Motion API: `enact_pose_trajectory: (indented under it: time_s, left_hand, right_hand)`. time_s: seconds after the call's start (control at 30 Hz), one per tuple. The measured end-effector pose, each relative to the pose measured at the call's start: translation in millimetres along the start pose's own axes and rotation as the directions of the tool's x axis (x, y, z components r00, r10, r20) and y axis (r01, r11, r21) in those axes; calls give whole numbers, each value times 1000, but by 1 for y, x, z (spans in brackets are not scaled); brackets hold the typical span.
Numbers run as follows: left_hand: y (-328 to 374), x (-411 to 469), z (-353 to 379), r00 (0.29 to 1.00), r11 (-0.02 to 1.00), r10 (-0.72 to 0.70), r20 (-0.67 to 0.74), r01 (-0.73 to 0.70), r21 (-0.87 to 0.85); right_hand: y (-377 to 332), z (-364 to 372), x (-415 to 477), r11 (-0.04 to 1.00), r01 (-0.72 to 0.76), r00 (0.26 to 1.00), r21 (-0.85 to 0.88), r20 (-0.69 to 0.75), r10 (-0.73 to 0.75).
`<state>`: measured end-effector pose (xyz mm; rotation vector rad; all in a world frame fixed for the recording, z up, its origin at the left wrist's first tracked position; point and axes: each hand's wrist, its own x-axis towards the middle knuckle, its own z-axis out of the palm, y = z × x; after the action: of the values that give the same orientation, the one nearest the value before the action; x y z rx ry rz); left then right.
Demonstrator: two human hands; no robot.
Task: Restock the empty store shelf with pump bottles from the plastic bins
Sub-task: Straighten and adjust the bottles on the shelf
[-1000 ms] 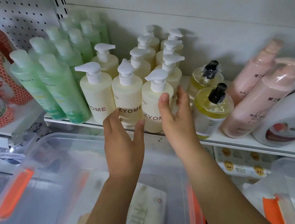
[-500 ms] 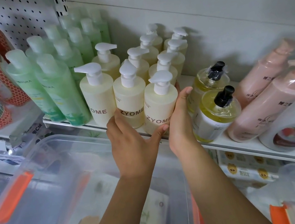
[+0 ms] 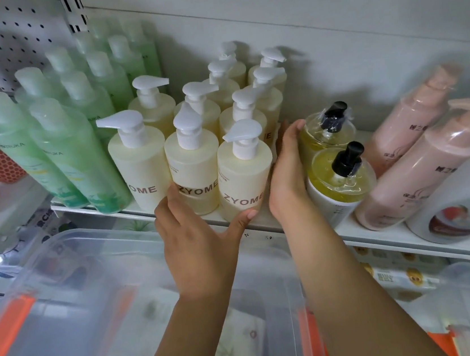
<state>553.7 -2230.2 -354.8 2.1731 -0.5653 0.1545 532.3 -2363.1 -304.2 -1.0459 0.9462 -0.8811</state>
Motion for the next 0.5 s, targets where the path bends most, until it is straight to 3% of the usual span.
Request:
enact_pose_trajectory:
  time_s: [0.2, 0.5]
  left_hand:
    - [1, 0, 0, 1000, 1000, -4, -11, 4, -3]
    - [0, 1, 1, 1000, 1000, 0, -17, 0, -2]
  right_hand:
    - [6, 2, 8, 999, -40, 993, -7, 110, 41]
    - [5, 2, 14, 987, -114, 983, 110, 159, 96]
